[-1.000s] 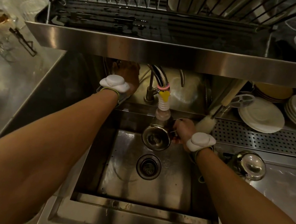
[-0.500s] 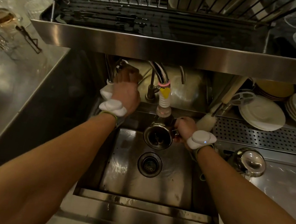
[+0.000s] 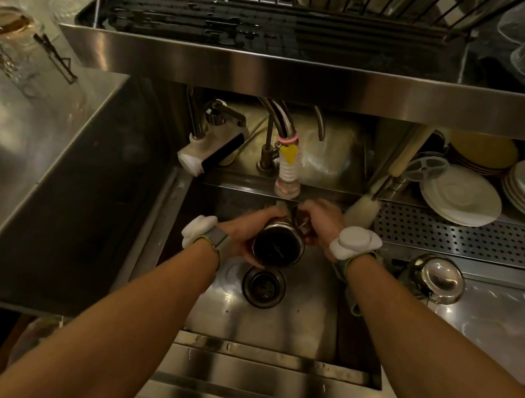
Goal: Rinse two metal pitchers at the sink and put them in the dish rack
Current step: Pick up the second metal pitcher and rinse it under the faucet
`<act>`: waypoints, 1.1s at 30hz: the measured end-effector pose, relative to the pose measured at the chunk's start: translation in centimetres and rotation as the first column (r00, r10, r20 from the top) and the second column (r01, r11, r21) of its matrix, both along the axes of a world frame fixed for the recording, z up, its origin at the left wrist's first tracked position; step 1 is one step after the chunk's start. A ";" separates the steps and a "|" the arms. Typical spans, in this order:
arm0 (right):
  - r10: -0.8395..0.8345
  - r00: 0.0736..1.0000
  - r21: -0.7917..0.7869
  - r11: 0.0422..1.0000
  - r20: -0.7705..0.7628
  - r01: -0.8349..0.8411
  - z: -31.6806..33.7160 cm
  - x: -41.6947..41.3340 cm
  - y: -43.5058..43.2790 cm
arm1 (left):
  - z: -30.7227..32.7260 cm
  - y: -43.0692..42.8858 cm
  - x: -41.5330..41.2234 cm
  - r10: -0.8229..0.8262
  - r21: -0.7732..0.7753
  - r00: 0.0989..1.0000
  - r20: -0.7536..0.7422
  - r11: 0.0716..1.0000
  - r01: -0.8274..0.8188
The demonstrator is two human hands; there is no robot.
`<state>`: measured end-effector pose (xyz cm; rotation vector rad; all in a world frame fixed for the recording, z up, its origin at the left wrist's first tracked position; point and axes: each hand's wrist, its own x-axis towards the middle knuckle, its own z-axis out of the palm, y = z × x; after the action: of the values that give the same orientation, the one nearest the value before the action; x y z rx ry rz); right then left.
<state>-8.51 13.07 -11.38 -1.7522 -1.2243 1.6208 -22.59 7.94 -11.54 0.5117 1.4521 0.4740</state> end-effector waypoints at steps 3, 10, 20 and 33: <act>0.010 0.997 -0.056 0.998 -0.073 -0.015 0.6 0.4 -0.5 | -0.5 0.1 -0.2 0.121 -0.021 0.991 0.065 0.993 -0.119; 0.253 0.965 -0.084 0.963 -0.068 -0.258 0.1 0.5 -2.4 | -0.3 0.3 1.3 0.205 0.000 0.971 0.120 0.978 -0.207; 0.142 0.989 -0.158 0.976 -0.040 -0.147 0.4 1.2 -2.1 | 0.4 -0.4 1.3 0.259 -0.003 0.966 0.018 0.966 -0.259; 0.215 0.964 0.152 0.959 0.158 -0.239 -0.1 0.8 -2.6 | 0.6 -0.5 2.1 0.341 0.027 0.940 0.005 0.940 -0.341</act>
<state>-7.67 10.52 -11.44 -1.6917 -1.6328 1.4832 -20.51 7.47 -10.97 0.2788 1.5427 0.7699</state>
